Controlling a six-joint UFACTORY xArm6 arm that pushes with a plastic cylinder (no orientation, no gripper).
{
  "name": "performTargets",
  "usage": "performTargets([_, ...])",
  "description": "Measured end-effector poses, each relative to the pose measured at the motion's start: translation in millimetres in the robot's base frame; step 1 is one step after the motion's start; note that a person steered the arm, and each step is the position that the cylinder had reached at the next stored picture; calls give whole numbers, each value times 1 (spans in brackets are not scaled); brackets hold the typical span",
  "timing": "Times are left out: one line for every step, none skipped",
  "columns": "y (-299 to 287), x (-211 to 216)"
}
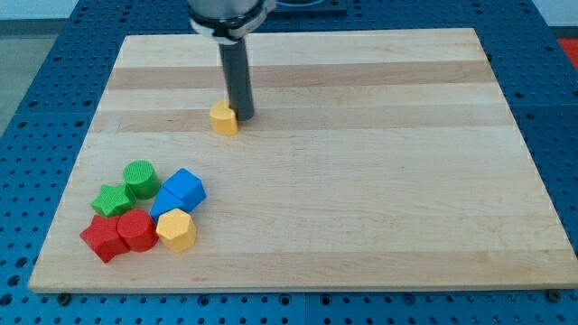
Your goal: Push the yellow heart above the green star
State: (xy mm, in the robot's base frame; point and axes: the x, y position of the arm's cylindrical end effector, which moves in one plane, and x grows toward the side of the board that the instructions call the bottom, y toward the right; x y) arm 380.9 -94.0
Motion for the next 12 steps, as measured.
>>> performTargets([-27,13])
performTargets([-53,21])
performTargets([-76,23])
performTargets([-90,23])
performTargets([-98,23])
performTargets([-103,23])
performTargets([-111,23])
performTargets([-119,23])
performTargets([-125,25])
performTargets([-125,38])
performTargets([-126,52])
performTargets([-128,61])
